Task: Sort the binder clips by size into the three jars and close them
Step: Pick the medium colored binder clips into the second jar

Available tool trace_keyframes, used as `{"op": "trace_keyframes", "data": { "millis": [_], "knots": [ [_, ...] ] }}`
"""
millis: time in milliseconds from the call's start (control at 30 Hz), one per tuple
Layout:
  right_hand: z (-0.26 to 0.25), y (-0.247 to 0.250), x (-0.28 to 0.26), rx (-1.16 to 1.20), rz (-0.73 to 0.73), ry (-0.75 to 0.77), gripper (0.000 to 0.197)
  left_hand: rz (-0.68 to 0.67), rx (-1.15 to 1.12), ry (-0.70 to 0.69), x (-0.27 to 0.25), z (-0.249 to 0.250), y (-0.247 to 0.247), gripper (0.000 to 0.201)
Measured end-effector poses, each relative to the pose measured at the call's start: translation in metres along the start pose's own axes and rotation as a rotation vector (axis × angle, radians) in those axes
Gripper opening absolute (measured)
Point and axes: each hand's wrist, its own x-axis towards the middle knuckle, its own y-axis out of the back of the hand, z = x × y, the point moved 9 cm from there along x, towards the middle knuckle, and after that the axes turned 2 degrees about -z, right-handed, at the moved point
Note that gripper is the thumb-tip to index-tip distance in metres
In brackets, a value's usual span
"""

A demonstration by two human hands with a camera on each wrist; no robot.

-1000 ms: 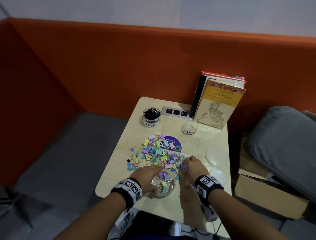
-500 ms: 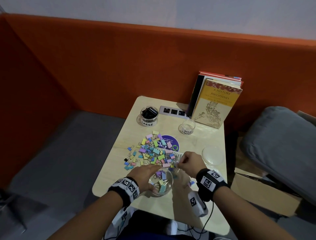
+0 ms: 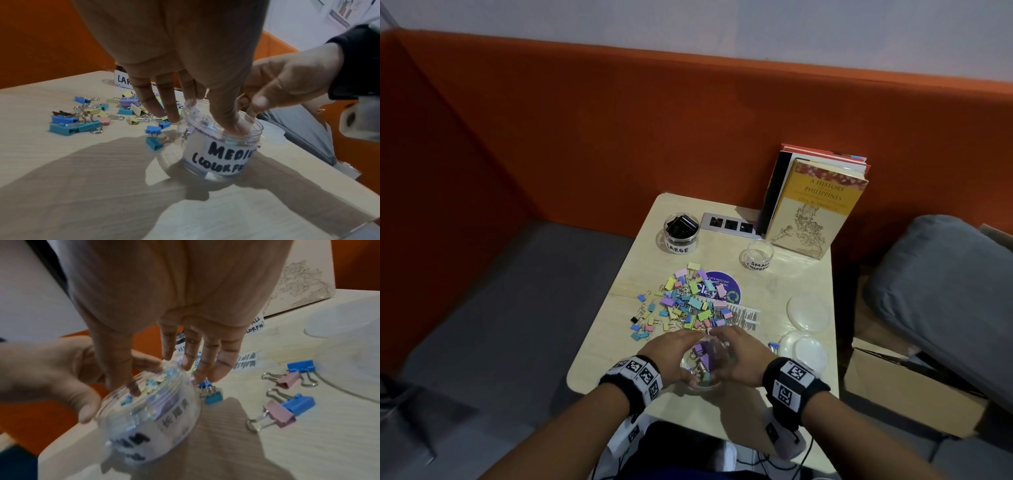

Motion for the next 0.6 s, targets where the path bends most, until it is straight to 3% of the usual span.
{"op": "trace_keyframes", "data": {
  "millis": [67,133,267,367,467,600],
  "knots": [
    [0.002,-0.013,-0.002,-0.057,-0.048,0.010,0.108,-0.008,-0.023,-0.015,0.003,0.003,-0.006,0.095],
    [0.006,-0.020,-0.003,-0.122,-0.029,0.011,0.118,-0.017,-0.001,-0.037,0.006,0.008,-0.011,0.095],
    [0.016,-0.015,-0.011,-0.111,0.084,0.007,0.106,-0.071,-0.068,-0.023,0.009,0.011,-0.016,0.090],
    [0.028,-0.008,-0.021,-0.035,0.109,-0.017,0.095,-0.033,-0.174,0.064,0.014,-0.007,-0.013,0.060],
    [0.042,-0.007,-0.027,0.050,0.093,-0.087,0.101,0.076,0.014,0.158,0.021,-0.026,0.005,0.034],
    [0.041,-0.007,-0.031,0.077,0.077,-0.125,0.104,0.046,0.208,0.225,0.034,-0.034,0.015,0.039]
  ]
}}
